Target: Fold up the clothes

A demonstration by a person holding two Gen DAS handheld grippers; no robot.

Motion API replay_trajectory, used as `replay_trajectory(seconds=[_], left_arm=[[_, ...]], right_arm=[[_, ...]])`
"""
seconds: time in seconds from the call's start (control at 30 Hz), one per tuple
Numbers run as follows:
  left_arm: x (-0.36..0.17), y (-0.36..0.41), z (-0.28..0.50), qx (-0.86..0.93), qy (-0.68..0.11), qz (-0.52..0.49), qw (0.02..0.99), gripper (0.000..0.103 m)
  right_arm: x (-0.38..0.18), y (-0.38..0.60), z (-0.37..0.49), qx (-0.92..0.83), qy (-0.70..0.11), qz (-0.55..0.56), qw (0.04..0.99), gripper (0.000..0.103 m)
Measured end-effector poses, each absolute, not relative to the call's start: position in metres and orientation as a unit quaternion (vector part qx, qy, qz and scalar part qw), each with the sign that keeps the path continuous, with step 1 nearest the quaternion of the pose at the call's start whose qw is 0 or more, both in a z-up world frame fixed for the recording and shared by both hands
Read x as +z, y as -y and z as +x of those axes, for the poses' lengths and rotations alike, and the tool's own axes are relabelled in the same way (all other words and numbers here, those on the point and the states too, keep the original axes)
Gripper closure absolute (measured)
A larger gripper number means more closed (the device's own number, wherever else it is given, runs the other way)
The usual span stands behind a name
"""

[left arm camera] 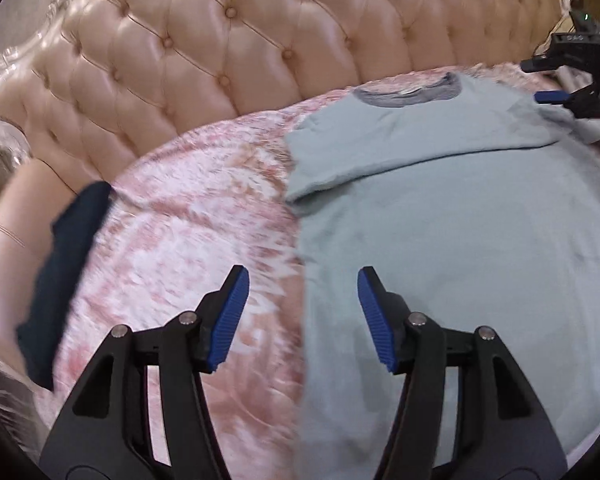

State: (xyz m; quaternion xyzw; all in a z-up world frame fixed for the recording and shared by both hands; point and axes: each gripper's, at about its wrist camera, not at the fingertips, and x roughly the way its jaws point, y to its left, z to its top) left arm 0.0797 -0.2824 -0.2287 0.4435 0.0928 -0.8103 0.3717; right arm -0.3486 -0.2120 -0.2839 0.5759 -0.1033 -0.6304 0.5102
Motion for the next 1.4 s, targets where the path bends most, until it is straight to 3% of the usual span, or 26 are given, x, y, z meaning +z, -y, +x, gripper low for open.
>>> replay_trajectory(seconds=[0.3, 0.33, 0.37, 0.4, 1.0, 1.17, 1.4], left_arm=[[-0.219, 0.295, 0.088, -0.833, -0.266, 0.387, 0.292, 0.043], [-0.219, 0.296, 0.088, -0.833, -0.276, 0.383, 0.288, 0.043], [-0.220, 0.297, 0.089, -0.833, -0.281, 0.381, 0.286, 0.043], [-0.220, 0.297, 0.089, -0.832, -0.287, 0.379, 0.284, 0.043], [-0.217, 0.306, 0.089, -0.830, -0.317, 0.360, 0.285, 0.043], [-0.233, 0.327, 0.093, -0.810, -0.392, 0.345, 0.266, 0.043], [-0.270, 0.353, 0.133, -0.735, -0.582, 0.273, 0.217, 0.043]], right_arm=[[-0.288, 0.243, -0.319, -0.632, 0.012, 0.568, 0.527, 0.050], [-0.289, 0.245, -0.315, -0.639, -0.009, 0.561, 0.526, 0.055], [-0.289, 0.247, -0.312, -0.648, -0.027, 0.556, 0.520, 0.081], [-0.289, 0.249, -0.309, -0.656, -0.044, 0.552, 0.514, 0.099], [-0.299, 0.248, -0.316, -0.680, -0.087, 0.548, 0.479, 0.099], [-0.292, 0.249, -0.311, -0.694, -0.103, 0.530, 0.475, 0.099], [-0.286, 0.240, -0.320, -0.702, -0.087, 0.533, 0.464, 0.087]])
